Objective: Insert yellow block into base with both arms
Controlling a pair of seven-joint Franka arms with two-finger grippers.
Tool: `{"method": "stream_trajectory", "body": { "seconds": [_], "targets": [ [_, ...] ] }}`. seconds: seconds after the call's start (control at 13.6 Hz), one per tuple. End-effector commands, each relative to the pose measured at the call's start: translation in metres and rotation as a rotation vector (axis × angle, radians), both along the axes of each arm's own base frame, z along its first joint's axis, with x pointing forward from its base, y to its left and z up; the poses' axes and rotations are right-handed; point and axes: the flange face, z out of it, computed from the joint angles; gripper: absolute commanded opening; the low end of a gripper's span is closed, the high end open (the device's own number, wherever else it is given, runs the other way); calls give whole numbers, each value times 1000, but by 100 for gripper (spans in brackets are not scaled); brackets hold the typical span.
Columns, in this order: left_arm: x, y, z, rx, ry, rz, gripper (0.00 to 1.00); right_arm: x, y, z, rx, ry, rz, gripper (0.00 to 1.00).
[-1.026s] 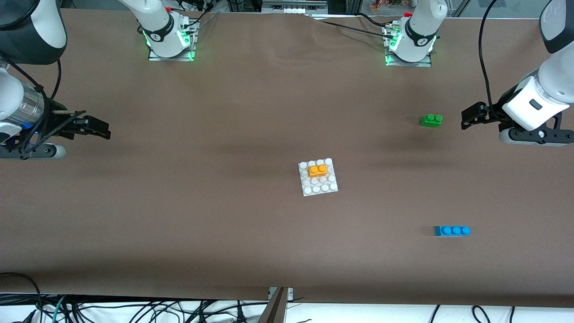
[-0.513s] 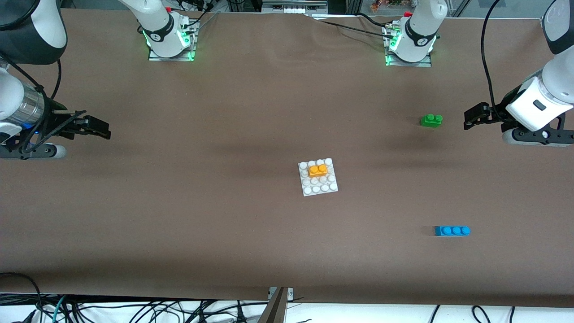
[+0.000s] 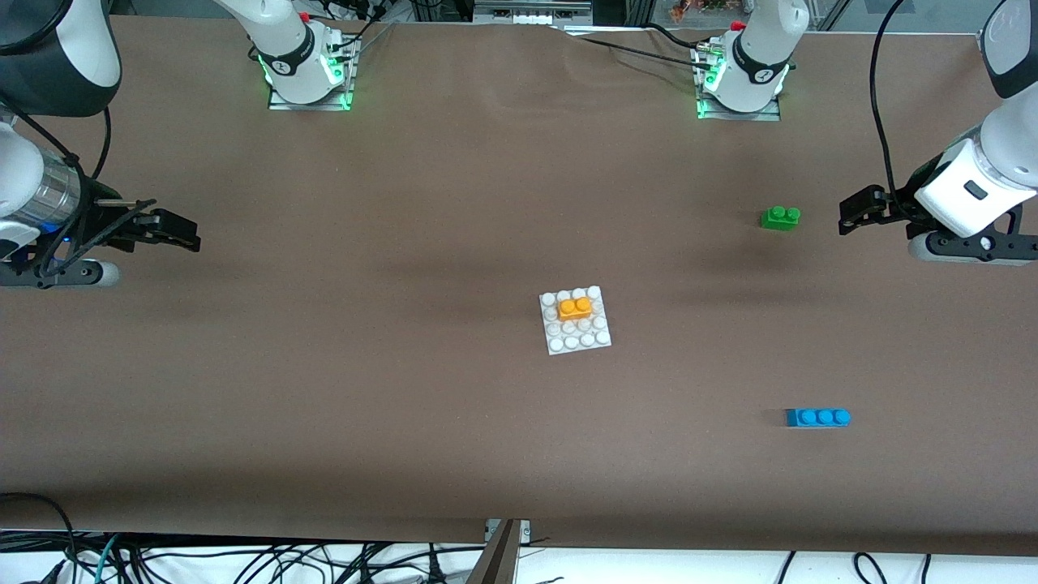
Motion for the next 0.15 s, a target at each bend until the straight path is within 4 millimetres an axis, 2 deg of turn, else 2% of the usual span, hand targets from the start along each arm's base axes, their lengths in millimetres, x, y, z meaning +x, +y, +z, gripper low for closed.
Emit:
{"method": "stream_trajectory", "body": {
  "seconds": [0.0,0.07],
  "targets": [
    [4,4,5,7,6,-20,100,-4,0,8,2,2,12,100],
    [4,5,5,7,6,-17,100,-4,0,8,2,2,12,100]
  ]
}}
